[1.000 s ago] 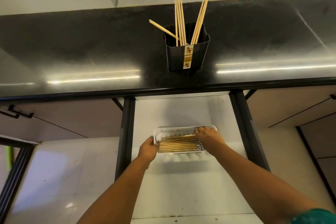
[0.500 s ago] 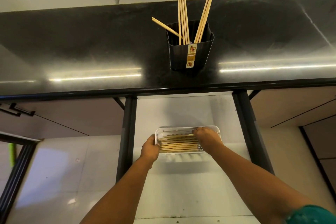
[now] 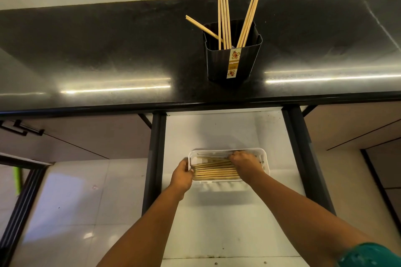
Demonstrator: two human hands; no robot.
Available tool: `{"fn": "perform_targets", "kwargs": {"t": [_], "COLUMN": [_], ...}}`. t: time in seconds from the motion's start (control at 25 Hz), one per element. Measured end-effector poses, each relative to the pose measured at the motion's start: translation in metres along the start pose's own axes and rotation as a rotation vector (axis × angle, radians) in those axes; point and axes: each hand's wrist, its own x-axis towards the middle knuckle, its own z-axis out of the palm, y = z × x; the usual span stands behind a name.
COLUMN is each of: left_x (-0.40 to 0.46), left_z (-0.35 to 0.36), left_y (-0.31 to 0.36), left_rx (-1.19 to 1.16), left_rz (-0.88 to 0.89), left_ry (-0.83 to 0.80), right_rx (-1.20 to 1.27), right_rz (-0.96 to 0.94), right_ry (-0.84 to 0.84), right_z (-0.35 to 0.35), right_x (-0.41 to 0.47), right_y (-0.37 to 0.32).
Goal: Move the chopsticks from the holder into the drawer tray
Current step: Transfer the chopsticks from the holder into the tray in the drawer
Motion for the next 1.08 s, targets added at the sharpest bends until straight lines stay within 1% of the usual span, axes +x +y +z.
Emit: {"fn": "perform_targets", "kwargs": {"t": [0.08, 0.48, 0.64, 0.76, 0.84, 1.08], "left_x": [-0.001, 0.001, 0.001, -0.001, -0.002, -0.003], "left_z": [0.0, -0.002, -0.002, -0.002, -0.002, 0.0], "left_y": [0.0, -0.001, -0.001, 0.001, 0.001, 0.0], "left_rx": [-0.001, -0.03, -0.039, -0.045, -0.066, -0.074], "left_rz": [0.002, -0.018, -0.025, -0.019, -0.016, -0.021], "left_ry": [-0.005, -0.035, -0.029, -0.012, -0.003, -0.027], "right_rx": [-0.023, -0.105, -0.15, -0.114, -0.07, 0.019], "right_rz": [0.017, -0.037, -0.049, 0.014, 0.045, -0.023], "right_ry": [-0.04, -0.089, -0.158, -0.207, -0.208, -0.141], "right_z": [0.001, -0.004, -0.008, -0.008, -0.006, -0.001], "right_x": [0.001, 0.011, 0.014, 0.017, 0.02, 0.015], "right_y": [0.001, -0.011, -0.027, -0.038, -0.037, -0.028]}}
